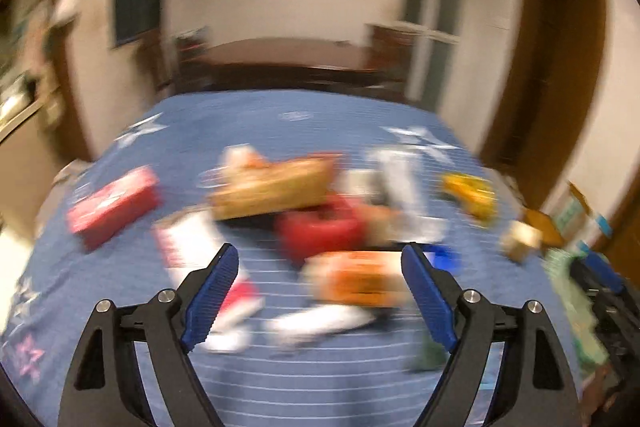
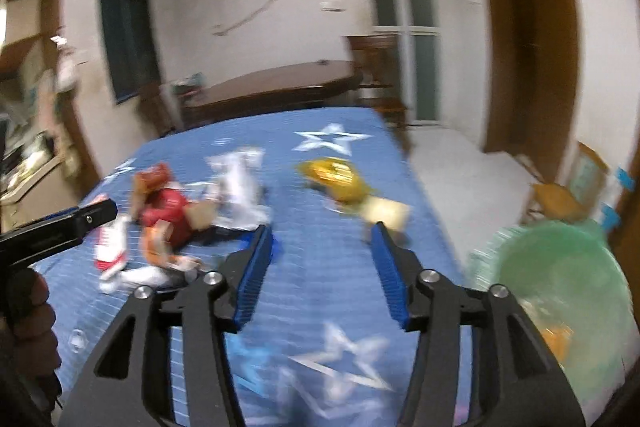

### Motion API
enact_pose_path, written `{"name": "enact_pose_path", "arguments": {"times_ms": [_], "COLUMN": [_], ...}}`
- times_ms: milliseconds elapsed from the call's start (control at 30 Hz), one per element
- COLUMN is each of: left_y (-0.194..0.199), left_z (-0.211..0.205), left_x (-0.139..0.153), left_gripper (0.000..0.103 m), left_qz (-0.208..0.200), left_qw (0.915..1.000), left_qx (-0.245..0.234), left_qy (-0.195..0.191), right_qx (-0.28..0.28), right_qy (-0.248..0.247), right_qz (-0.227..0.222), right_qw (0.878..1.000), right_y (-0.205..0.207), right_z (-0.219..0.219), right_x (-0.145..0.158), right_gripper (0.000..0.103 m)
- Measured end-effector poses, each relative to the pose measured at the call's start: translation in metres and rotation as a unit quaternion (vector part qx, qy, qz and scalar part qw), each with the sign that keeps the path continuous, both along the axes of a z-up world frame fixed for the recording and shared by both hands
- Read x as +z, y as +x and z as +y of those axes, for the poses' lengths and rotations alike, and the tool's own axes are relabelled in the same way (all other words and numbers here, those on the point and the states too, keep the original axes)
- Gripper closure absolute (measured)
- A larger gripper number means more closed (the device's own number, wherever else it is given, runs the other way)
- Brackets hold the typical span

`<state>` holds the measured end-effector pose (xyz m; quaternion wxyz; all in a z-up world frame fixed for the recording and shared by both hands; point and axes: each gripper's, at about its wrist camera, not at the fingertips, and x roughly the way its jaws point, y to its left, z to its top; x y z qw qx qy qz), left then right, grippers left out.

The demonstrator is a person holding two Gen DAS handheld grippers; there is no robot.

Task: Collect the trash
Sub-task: 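Swing both open tools back toward the trash on the table, then grasp the white medicine box with left tool while right tool grasps yellow box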

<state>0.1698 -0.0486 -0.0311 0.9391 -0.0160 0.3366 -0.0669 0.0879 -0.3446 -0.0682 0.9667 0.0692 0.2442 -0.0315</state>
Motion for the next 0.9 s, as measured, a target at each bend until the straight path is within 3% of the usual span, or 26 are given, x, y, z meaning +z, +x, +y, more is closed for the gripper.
{"name": "enact_pose_path", "arguments": {"times_ms": [167,300,433,533,733,900], "left_y": [0.034,0.05,0.067,0.081,0.114,0.117], "left_z": [0.087,0.1,0.084,0.077,0.072,0.071], "left_x": [-0.018,-0.038,-0.05,-0.057,-0.082,-0.085], "left_gripper": [0.016,0.015,0.013,0.011,0.011,0.012], "left_qz": [0.062,0.103,0.117,0.125,0.17,0.159], "left_qw": [0.9952,0.9918,0.9913,0.9904,0.9829,0.9844], "left_qx": [0.075,0.071,0.06,0.059,0.069,0.075], "left_qy": [-0.012,-0.026,-0.008,-0.002,-0.009,-0.002], "right_qx": [0.117,0.221,0.299,0.344,0.422,0.446], "right_qy": [-0.002,-0.023,-0.055,-0.047,-0.086,-0.147], "right_qz": [0.019,0.05,0.103,0.144,0.198,0.24], "right_qw": [0.993,0.974,0.947,0.927,0.88,0.849], "right_y": [0.056,0.111,0.168,0.199,0.229,0.241], "right_z": [0.044,0.079,0.111,0.125,0.165,0.186], "right_x": [0.02,0.034,0.035,0.033,0.019,0.002], "right_gripper": [0.023,0.006,0.006,0.006,0.006,0.006]}}
